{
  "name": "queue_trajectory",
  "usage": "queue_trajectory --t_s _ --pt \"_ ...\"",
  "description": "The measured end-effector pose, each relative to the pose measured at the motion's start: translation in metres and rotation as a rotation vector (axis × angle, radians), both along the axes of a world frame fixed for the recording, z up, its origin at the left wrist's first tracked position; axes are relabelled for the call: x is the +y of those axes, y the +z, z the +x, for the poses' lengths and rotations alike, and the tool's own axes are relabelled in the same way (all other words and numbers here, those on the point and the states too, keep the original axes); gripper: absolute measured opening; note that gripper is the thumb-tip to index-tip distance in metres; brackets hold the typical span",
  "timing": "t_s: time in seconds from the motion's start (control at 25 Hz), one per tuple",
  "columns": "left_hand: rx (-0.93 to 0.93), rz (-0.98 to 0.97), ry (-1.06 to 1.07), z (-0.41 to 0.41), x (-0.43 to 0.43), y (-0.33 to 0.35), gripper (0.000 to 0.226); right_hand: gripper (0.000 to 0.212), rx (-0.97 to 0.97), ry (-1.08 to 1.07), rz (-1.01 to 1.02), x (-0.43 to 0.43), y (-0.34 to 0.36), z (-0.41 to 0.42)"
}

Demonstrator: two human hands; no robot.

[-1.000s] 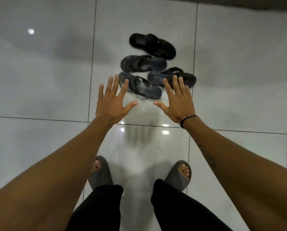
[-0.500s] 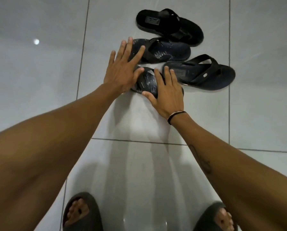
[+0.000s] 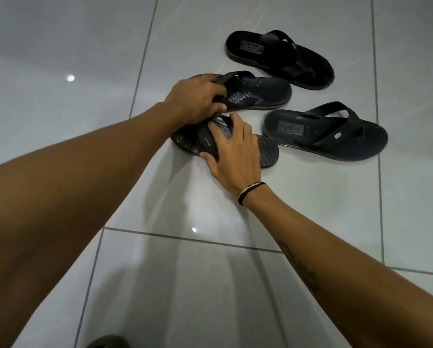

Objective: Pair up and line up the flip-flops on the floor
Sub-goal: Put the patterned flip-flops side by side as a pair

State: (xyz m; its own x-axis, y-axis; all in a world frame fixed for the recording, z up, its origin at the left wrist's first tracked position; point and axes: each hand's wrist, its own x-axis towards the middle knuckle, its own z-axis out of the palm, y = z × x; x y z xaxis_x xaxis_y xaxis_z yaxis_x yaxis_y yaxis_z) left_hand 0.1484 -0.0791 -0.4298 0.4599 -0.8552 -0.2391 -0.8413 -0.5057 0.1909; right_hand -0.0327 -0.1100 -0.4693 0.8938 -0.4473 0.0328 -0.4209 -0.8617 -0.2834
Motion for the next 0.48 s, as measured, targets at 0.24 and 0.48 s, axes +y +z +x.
queue_trajectory --t_s 0.24,0.48 --pt "-0.032 0.116 0.319 0.036 0.103 0.010 0.045 0.081 0.116 0.389 0.090 -0.004 0.013 0.054" --pt "-0.059 0.156 0.367 0.039 0.136 0.007 0.051 0.091 0.207 0.528 0.212 -0.043 0.020 0.078"
